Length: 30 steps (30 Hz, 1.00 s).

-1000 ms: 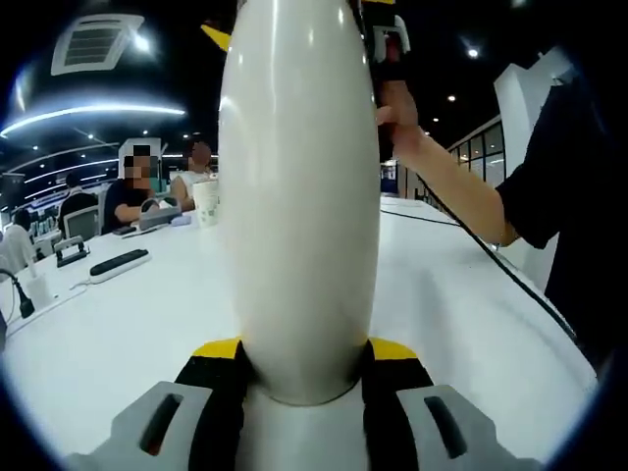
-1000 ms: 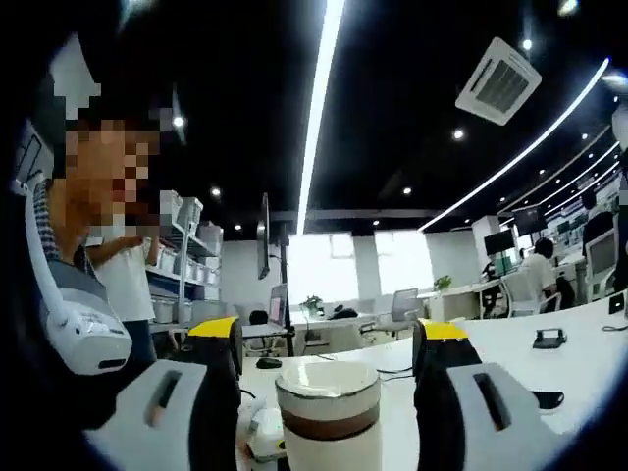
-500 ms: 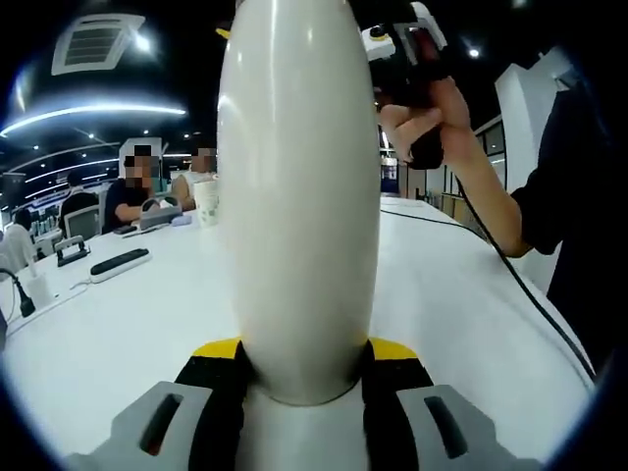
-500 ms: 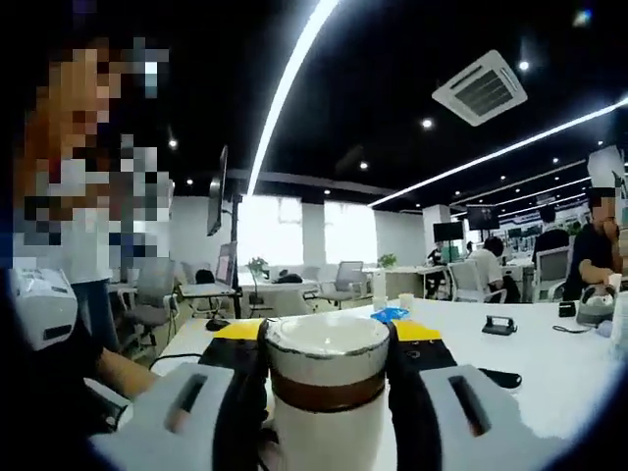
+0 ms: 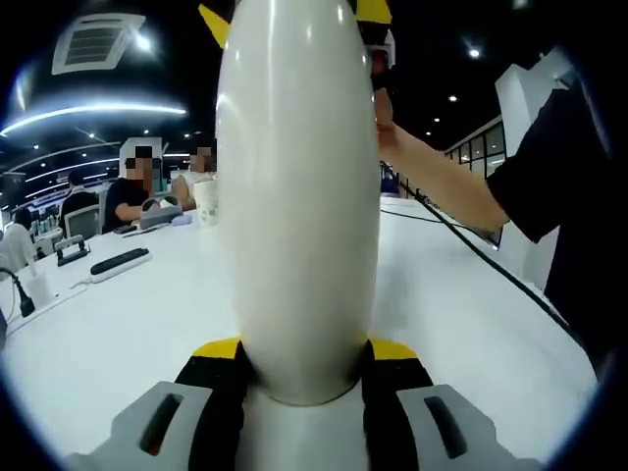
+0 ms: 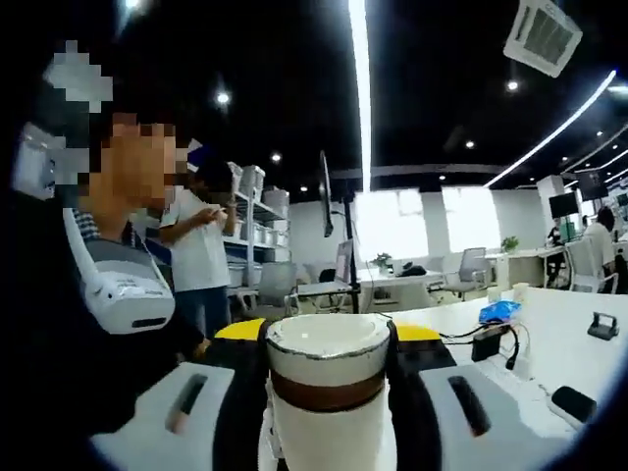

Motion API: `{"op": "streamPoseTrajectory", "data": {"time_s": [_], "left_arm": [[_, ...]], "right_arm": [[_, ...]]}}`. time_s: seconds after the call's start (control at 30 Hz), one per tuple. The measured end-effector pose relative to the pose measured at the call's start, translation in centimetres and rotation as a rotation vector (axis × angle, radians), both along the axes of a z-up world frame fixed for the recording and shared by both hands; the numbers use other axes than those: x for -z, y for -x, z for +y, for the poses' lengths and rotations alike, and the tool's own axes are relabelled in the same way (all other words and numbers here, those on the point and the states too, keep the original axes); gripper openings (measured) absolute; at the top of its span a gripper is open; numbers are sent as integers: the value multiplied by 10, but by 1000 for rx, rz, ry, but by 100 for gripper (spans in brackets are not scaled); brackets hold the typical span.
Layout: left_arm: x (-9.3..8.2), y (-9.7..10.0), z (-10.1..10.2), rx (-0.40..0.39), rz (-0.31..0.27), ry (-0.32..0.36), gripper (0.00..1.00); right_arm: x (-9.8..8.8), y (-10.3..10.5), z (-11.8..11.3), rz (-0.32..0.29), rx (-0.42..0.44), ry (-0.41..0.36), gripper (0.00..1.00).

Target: Grasp the water cup twist off the cup lid place the cup lid on the table

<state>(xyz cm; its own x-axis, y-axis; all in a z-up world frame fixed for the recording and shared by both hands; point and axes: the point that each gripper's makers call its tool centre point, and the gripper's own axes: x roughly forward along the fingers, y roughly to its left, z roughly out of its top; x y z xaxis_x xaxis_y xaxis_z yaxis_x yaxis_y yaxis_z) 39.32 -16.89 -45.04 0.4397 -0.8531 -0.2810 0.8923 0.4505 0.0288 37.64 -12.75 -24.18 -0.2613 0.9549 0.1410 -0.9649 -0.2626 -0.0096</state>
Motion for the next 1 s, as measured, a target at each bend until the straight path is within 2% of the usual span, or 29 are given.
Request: {"op": "streamPoseTrajectory", "data": {"time_s": [0.13,0.27,0.3,0.37,0.4,0.47,0.53,0.57,0.6,0.63,0.67,0.8,0.87,0.93,1.0], "left_arm": [[0,0,0,-1,2,0,47],[0,1,0,0,3,0,47],[0,1,0,1,2,0,47],[0,1,-1,2,-1,0,47],[0,1,0,2,-2,0,47],[0,1,-1,2,-1,0,47],[-1,1,-1,1,-1,0,47],[-1,1,-1,2,-2,0,47],[-1,1,-1,1,-2,0,47],[-1,1,-1,1,-2,0,47],[-1,1,0,1,-2,0,47],[-1,1,-1,0,-2,0,47],[-1,1,-1,-3,-2,-1,47],[-1,1,-1,-4,-3,0,47],[-1,1,-1,-5,-2,0,47]], "right_arm": [[1,3,3,-21,12,7,50],[4,-3,0,27,130,4,50],[4,-5,-2,39,174,2,55],[-10,-4,-12,238,253,-48,66],[-12,-5,-15,260,293,-53,70],[-20,-3,-23,203,416,-81,71],[-17,-4,-29,113,568,-41,68],[-16,-2,-31,59,614,-28,68],[-18,4,-30,44,637,-53,67],[-16,5,-29,88,654,-51,65],[-14,6,-28,99,664,-49,63],[-11,0,-24,50,723,-51,60],[-7,-9,-20,13,751,-22,52],[-2,-17,-18,26,763,-5,47],[2,-17,-16,38,738,7,47]]}}
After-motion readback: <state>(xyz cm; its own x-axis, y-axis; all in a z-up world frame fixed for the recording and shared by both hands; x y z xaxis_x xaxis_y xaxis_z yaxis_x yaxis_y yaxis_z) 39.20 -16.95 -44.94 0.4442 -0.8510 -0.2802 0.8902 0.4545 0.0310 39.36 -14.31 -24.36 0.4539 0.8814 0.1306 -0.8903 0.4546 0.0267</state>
